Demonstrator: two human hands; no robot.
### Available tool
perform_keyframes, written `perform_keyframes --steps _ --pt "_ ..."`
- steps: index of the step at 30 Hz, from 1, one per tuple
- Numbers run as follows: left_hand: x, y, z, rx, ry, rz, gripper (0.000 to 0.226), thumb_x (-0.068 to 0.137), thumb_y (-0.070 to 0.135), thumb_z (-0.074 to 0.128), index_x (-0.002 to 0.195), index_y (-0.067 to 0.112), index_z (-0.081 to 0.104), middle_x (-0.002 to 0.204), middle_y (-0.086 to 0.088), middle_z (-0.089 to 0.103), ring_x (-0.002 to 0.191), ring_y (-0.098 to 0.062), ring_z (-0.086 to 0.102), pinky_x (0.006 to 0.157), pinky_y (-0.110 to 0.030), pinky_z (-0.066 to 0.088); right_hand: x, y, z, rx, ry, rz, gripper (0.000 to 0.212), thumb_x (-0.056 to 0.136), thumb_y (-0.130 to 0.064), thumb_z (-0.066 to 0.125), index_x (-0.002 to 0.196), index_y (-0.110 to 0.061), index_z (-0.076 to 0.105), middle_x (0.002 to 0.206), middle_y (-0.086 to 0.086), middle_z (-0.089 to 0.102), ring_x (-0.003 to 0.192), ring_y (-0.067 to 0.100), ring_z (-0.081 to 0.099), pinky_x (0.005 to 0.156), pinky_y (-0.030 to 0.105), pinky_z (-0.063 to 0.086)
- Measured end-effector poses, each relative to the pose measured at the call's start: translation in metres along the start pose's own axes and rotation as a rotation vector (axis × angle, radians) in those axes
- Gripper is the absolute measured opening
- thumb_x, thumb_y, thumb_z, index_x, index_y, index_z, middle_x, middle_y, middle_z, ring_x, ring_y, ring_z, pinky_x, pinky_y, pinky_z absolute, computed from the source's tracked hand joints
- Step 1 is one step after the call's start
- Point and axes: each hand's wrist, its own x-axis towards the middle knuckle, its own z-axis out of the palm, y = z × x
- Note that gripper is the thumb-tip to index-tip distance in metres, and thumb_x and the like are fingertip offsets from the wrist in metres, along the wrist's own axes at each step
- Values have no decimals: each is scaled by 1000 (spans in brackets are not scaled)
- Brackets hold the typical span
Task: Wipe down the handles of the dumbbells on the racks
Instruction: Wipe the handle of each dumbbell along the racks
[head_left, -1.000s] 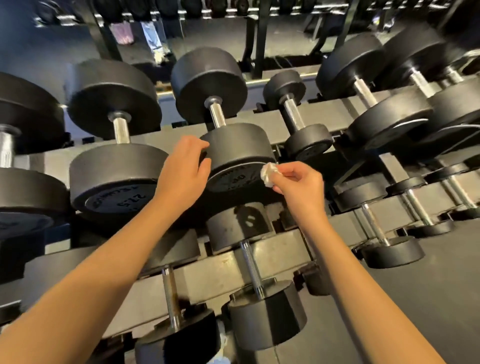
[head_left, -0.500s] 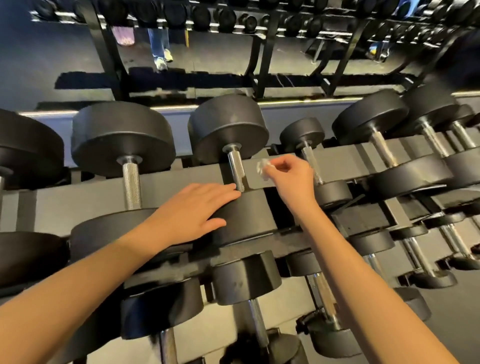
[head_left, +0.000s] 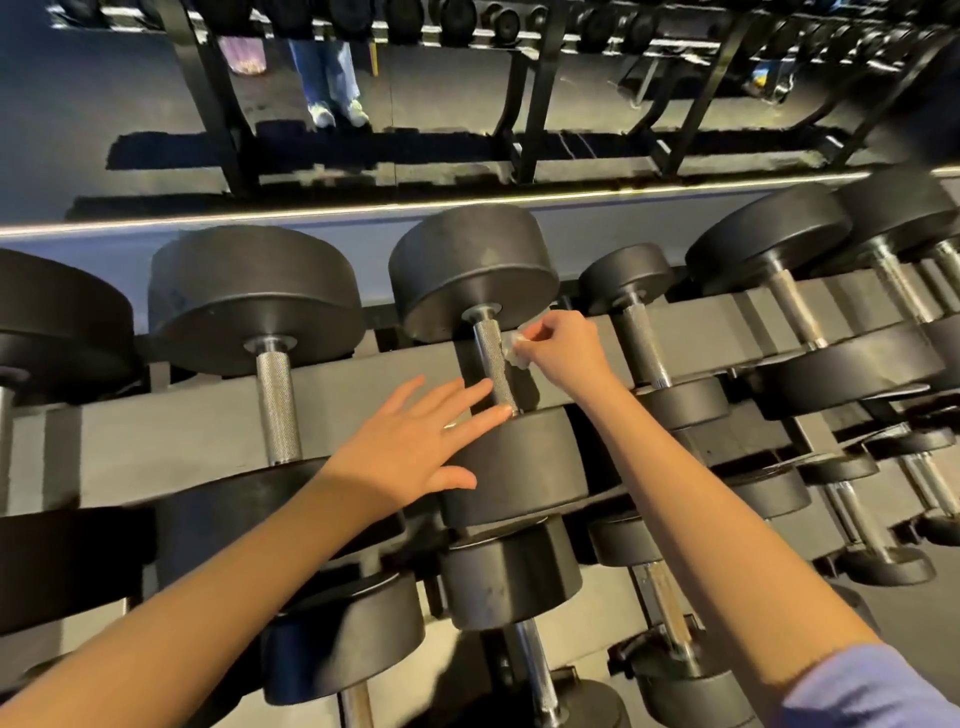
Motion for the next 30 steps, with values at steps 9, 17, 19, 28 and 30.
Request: perform_keyframes --steps 9,17,19,28,30 --pt "40 -38 -20 -189 119 -454 65 99 41 37 153 22 5 161 4 -2 147 -14 -1 120 -39 3 11 -4 7 21 -87 40 16 83 -9 70 72 -15 61 87 8 67 83 20 63 64 20 43" --pt "42 -44 -8 -406 124 -482 70 99 33 44 153 24 0 158 14 -13 145 -3 -11 118 -39 16 26 -11 17 243 24 20 8 83 -17 73 86 -10 72 81 3 68 76 11 60 70 21 45" --pt "44 -43 -8 -418 113 -507 70 99 34 43 152 25 -2 157 16 -15 144 -3 -13 118 -43 18 24 -9 15 214 -21 18 8 80 -14 75 84 -8 72 84 4 69 78 12 61 74 24 47" --pt "46 -41 -8 -485 104 -526 68 100 34 41 152 26 -2 158 16 -15 144 -2 -14 118 -47 22 25 -19 18 67 42 -26 6 82 -13 72 80 -7 70 81 3 65 74 11 56 63 16 43" --pt "46 -41 -8 -483 108 -526 68 100 33 40 152 26 -2 158 16 -15 144 -1 -14 118 -46 22 30 -24 20 108 86 -19 7 82 -14 72 80 -8 71 80 4 66 76 13 57 70 22 44"
